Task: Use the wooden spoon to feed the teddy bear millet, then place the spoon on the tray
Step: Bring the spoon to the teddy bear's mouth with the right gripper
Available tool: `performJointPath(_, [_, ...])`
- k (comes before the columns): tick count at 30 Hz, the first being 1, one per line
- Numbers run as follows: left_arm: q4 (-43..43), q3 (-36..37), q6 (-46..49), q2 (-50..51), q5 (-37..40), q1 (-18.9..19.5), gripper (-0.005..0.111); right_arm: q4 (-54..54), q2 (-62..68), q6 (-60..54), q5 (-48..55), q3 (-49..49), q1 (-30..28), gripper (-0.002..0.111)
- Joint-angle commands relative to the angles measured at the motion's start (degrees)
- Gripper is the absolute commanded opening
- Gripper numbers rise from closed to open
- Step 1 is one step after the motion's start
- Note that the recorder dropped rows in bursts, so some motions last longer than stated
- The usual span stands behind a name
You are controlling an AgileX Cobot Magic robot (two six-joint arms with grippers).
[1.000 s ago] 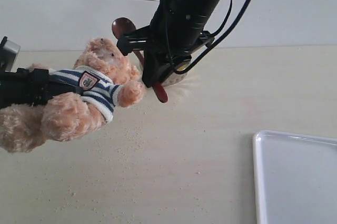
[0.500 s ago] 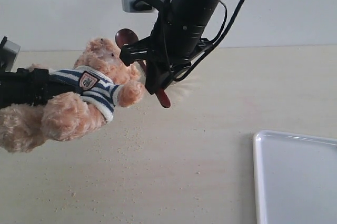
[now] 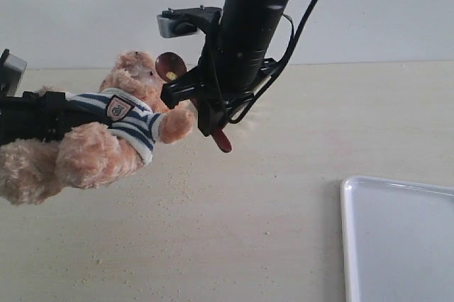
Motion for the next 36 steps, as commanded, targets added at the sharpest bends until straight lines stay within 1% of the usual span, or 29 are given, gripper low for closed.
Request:
performJointPath(1, [-1.11,-0.02,-0.23,-0.05,1.57,0.25,0.005,-0.12,0.05,0.18,-1.82,-4.53,1.44,0.000])
performJointPath(3, [-1.11,-0.02,-0.23,-0.05,1.95,0.25,0.005,-1.51,1.49,0.29,-1.24,-7.02,2.48,0.000])
performJointPath(6, [-1.23,-0.02,-0.23,-0.05,4.33,0.25,0.005,-8.76,4.41,1.53,-0.55,-9.98,4.80,0.000])
performJointPath(9, [-1.51,-0.02,-0.23,-0.05,4.82,0.25,0.005,-14.27,5.92,2.24,0.47,-10.92,6.27,0.000])
performJointPath(13, [-2.39,-0.02,-0.47,-0.05,4.82,0.25,0.005,-25.13,5.93,5.71,1.03,-10.92,7.96,0.000])
performJointPath(15, [-2.39,-0.02,-0.47,-0.05,4.82,0.25,0.005,-26.89,5.93,6.31,1.03,-10.92,8.11,0.000])
performJointPath(21, [-2.39,-0.02,-0.47,-0.05,4.82,0.25,0.005,-27.81,5.93,6.03,-1.43,-10.92,8.11,0.000])
performJointPath(25, [-2.39,-0.02,-0.47,-0.05,4.82,0.25,0.005,-29.93,5.93,4.99,-3.75,-10.92,9.22,0.000])
performJointPath(29, [-2.39,-0.02,-0.47,-0.05,4.82,0.25,0.005,-38.55,6.02,4.56,-3.06,-10.92,12.27,0.000])
performJointPath(33, [-2.39,-0.02,-0.47,-0.05,4.82,0.25,0.005,-43.71,6.02,5.84,-2.70,-10.92,14.82,0.000])
performJointPath(36, [-2.28,-0.02,-0.41,-0.05,5.22,0.25,0.005,-48.12,6.07,7.68,-0.22,-10.92,16.04,0.000])
